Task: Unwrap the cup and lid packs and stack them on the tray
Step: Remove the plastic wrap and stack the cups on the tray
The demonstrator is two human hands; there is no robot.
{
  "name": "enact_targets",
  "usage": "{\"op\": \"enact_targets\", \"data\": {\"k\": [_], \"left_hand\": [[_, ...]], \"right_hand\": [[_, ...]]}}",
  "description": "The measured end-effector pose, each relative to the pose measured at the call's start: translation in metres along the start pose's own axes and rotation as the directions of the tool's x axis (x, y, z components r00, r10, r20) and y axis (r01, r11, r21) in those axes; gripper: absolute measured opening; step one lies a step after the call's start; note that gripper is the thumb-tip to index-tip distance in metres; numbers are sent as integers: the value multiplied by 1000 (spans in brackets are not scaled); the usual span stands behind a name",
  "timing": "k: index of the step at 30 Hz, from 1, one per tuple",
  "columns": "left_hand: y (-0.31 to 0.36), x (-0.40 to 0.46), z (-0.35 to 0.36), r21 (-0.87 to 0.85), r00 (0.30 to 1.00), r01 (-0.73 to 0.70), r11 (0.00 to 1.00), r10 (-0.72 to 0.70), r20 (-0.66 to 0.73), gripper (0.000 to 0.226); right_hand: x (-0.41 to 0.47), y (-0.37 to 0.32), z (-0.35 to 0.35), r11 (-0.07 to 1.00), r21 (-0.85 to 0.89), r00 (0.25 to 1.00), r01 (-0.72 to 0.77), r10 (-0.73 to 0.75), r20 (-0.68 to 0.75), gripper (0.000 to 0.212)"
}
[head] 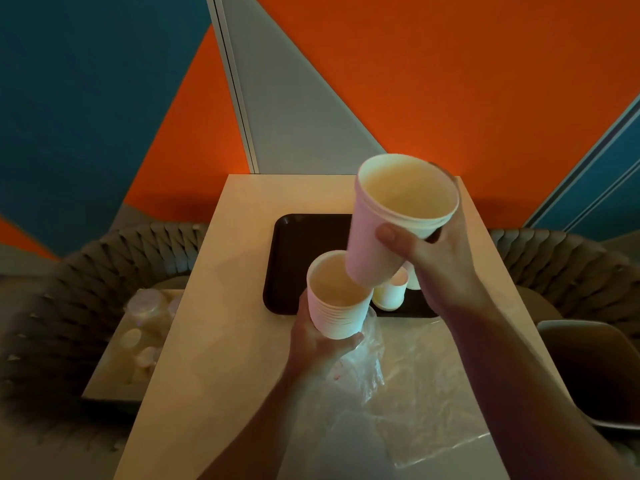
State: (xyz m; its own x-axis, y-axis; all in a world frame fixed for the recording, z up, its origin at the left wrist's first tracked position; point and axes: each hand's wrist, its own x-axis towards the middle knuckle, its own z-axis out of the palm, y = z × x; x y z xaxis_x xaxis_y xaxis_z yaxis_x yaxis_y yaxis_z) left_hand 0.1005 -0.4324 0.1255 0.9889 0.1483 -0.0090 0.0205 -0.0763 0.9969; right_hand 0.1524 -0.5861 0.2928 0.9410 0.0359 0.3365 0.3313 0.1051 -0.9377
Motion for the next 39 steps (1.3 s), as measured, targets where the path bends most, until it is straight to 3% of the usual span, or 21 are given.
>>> {"op": "enact_targets", "data": {"k": [4, 12, 17, 19, 22, 27, 33, 39], "left_hand": [[0, 0, 1, -15, 1000, 2, 1000, -2, 3, 100], [-3, 3, 2, -3, 1000, -3, 1000, 3, 1, 102], [-4, 2, 2, 8, 1000, -9, 1000, 9, -5, 103], [-4, 2, 1, 15, 1000, -6, 1000, 6, -8, 103], [-3, 2, 1, 25, 1000, -15, 1000, 16, -13, 102], [-3, 2, 2, 36, 1000, -17, 999, 18, -15, 102], [-3, 2, 1, 30, 1000, -24, 999, 24, -11, 104], [-4, 1, 1, 42, 1000, -27, 999, 28, -8, 102]], "right_hand": [[-3, 8, -6, 998, -32, 999, -46, 46, -12, 95], [-25, 44, -3, 981, -151, 992, -122, 127, 28, 64], [-9, 42, -14, 967, -213, 990, -139, 140, -9, 64], [-2, 42, -26, 928, -331, 985, -170, 161, -54, 72], [0, 39, -42, 908, -363, 975, -207, 161, -155, 87], [0, 38, -66, 785, -603, 979, -138, 18, -202, 56], [0, 44, -91, 683, -668, 938, -296, 78, -337, 64], [1, 46, -98, 612, -729, 931, -306, 33, -363, 49]]}}
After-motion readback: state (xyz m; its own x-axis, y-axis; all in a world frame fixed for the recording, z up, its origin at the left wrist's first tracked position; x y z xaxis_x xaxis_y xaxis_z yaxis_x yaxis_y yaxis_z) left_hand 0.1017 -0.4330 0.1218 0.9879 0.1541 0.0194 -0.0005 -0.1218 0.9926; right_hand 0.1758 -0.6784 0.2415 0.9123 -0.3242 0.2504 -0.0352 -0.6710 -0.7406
